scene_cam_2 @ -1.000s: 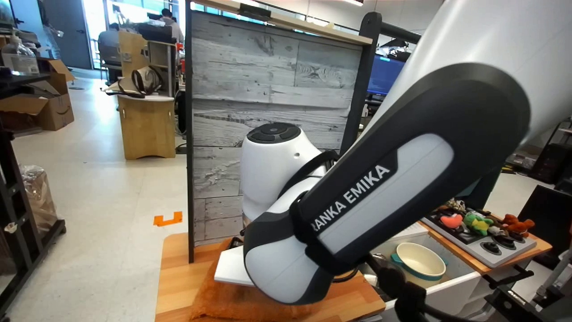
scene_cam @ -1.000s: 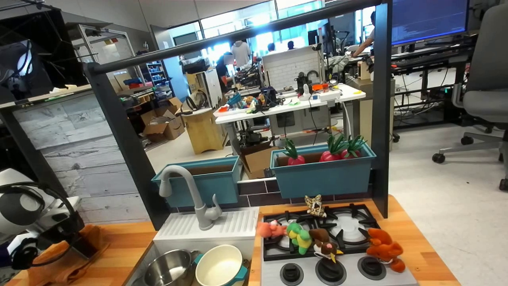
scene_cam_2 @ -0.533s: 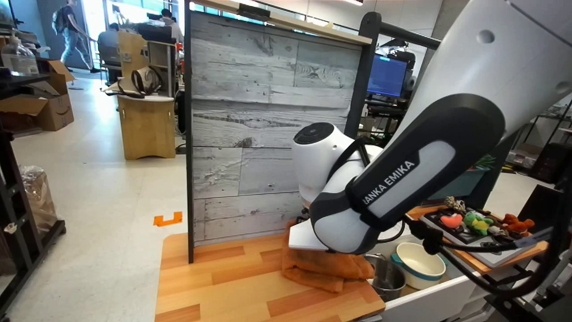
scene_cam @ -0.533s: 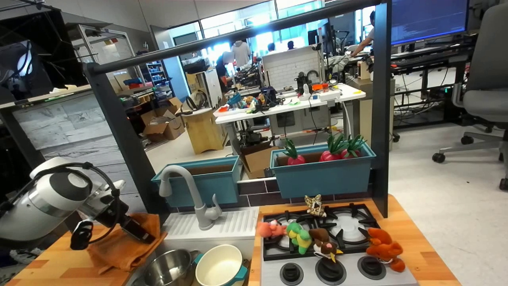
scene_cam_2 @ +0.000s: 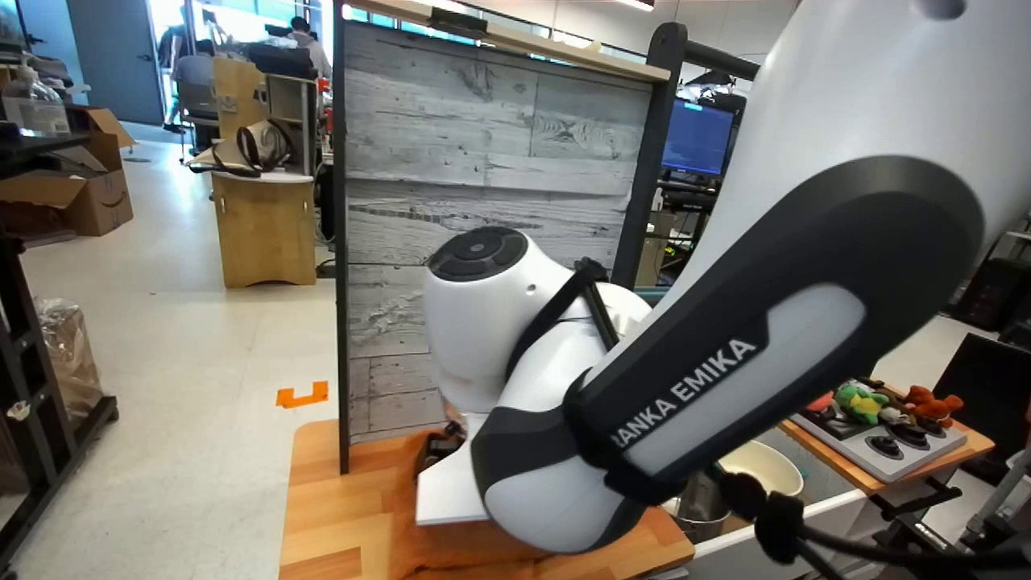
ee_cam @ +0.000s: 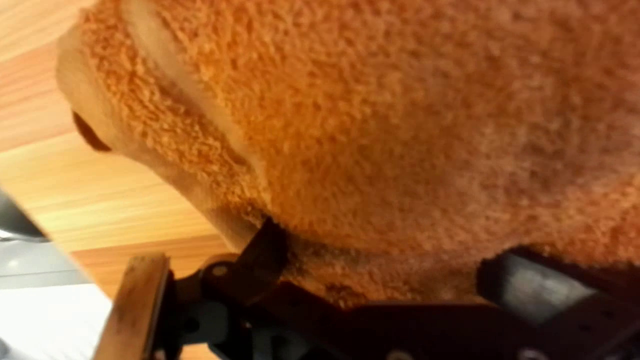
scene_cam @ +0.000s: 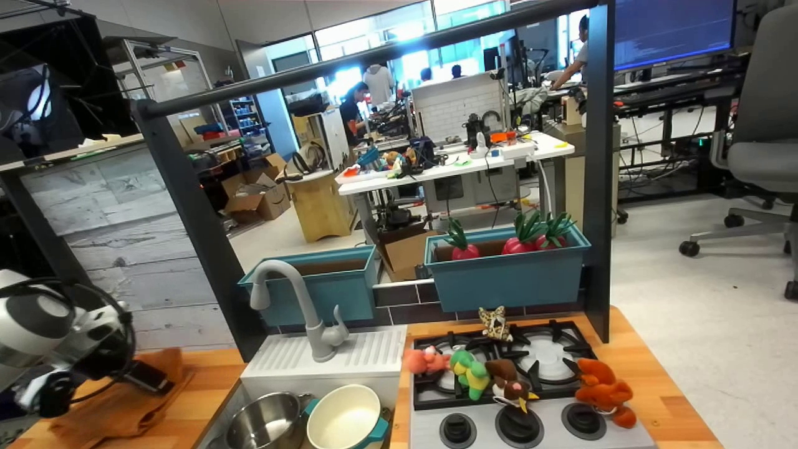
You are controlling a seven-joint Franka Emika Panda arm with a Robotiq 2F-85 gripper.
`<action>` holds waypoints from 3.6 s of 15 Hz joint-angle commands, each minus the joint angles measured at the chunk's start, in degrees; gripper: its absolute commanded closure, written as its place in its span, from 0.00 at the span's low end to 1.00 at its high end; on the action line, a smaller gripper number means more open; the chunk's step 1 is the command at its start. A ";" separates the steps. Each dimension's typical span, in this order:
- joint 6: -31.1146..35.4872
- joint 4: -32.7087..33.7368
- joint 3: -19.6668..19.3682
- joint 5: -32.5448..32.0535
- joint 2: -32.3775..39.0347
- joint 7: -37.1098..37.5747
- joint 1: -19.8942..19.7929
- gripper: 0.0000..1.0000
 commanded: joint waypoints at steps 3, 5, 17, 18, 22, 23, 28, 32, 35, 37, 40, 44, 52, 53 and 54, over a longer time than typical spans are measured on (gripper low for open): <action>-0.66 2.14 5.09 0.66 1.28 -2.12 0.35 0.00; -1.55 -2.31 0.52 -0.35 -0.59 0.69 0.70 0.00; -3.78 -1.82 0.33 -1.72 -0.35 0.99 2.70 0.00; -3.46 0.10 1.74 -1.48 0.33 0.90 3.37 0.00; -5.41 7.16 2.99 -0.99 3.00 0.96 5.01 0.00; -5.28 7.06 2.47 -1.23 3.06 0.89 4.89 0.00; -3.37 -5.94 -6.34 -3.44 -1.79 2.50 4.59 0.00; -2.81 -7.41 -11.99 -5.17 -0.62 3.16 4.77 0.00; -1.17 -1.57 -9.21 -4.00 2.59 3.16 3.71 0.00; 0.24 3.27 -6.56 -2.67 4.15 4.07 4.18 0.00; -0.23 11.07 -2.48 -1.48 6.11 5.71 5.39 0.00; 1.12 12.80 -2.40 -2.72 7.52 6.41 4.73 0.00; 0.82 -1.87 -11.98 -2.73 3.37 10.68 0.87 0.00; 1.27 -0.57 -10.95 -2.42 4.02 9.94 0.21 0.00; 1.68 1.10 -9.63 -2.98 4.61 10.36 -0.26 0.00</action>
